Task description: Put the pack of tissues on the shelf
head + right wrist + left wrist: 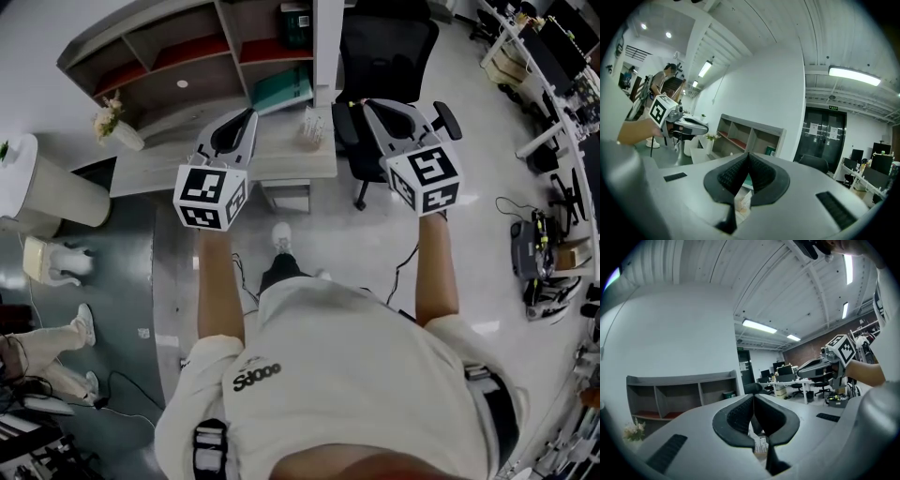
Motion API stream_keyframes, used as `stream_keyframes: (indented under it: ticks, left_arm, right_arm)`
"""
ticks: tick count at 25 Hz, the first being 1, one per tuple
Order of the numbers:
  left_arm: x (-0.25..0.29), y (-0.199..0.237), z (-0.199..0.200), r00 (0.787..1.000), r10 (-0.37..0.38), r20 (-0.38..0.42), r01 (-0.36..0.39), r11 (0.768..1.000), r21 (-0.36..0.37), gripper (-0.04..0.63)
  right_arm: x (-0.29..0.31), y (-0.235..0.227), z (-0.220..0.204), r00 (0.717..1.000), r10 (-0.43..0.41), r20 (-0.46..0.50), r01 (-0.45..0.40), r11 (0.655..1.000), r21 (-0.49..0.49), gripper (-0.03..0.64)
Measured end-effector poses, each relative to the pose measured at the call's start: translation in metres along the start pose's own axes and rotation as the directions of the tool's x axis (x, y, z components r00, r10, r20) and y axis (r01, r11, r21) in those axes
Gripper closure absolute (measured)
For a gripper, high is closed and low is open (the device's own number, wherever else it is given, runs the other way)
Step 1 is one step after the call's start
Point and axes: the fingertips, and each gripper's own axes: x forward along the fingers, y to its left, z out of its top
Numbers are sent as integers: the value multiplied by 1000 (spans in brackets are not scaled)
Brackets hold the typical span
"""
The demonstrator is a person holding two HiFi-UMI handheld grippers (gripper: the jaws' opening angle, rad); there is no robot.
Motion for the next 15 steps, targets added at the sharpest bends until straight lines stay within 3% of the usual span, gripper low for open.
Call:
stream_keyframes:
  ticks: [15]
  left_arm:
    - [-17,-9,4,1000,5,-5,-5,1000,17,574]
  right_arm:
    - [-5,18,4,1000,26,-3,-26,999,-38,611]
